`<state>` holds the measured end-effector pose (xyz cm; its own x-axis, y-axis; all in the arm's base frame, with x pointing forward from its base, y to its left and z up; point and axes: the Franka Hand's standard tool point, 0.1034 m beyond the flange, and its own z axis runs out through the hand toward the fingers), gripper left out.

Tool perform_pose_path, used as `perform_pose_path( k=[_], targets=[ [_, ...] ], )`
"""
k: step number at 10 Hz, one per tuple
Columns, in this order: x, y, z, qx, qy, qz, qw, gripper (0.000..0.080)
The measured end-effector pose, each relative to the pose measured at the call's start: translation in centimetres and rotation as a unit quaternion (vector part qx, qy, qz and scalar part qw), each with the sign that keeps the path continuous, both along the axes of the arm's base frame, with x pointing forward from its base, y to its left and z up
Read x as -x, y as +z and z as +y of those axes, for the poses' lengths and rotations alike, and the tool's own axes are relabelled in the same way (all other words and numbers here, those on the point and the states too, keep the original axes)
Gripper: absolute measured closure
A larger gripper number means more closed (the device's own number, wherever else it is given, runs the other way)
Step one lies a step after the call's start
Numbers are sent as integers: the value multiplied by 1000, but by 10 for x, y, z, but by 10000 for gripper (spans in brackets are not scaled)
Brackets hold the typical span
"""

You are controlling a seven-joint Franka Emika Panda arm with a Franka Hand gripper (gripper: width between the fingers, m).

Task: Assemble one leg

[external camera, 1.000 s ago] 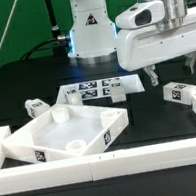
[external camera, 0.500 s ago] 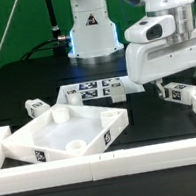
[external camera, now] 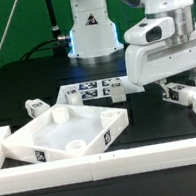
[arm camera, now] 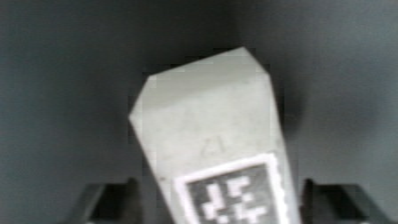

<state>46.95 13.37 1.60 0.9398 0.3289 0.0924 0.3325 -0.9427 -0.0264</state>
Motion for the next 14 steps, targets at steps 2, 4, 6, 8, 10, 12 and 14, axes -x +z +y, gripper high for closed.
perform_pose_path(
  k=[2, 4, 6, 8, 10, 12, 14],
  targets=[
    [0, 0, 0, 0, 0, 0, 1000, 518],
    [13, 0, -4, -5, -49, -4, 999, 518],
    [42, -1, -10, -3, -80, 8, 997, 518],
    [49, -1, -16, -4, -99, 4, 995, 518],
    [48, -1, -18, -5, -100, 3, 995, 518],
    [48, -1, -18, -4, -100, 4, 995, 436],
    [45, 13, -22, -4, -88, 7, 996, 302]
  ],
)
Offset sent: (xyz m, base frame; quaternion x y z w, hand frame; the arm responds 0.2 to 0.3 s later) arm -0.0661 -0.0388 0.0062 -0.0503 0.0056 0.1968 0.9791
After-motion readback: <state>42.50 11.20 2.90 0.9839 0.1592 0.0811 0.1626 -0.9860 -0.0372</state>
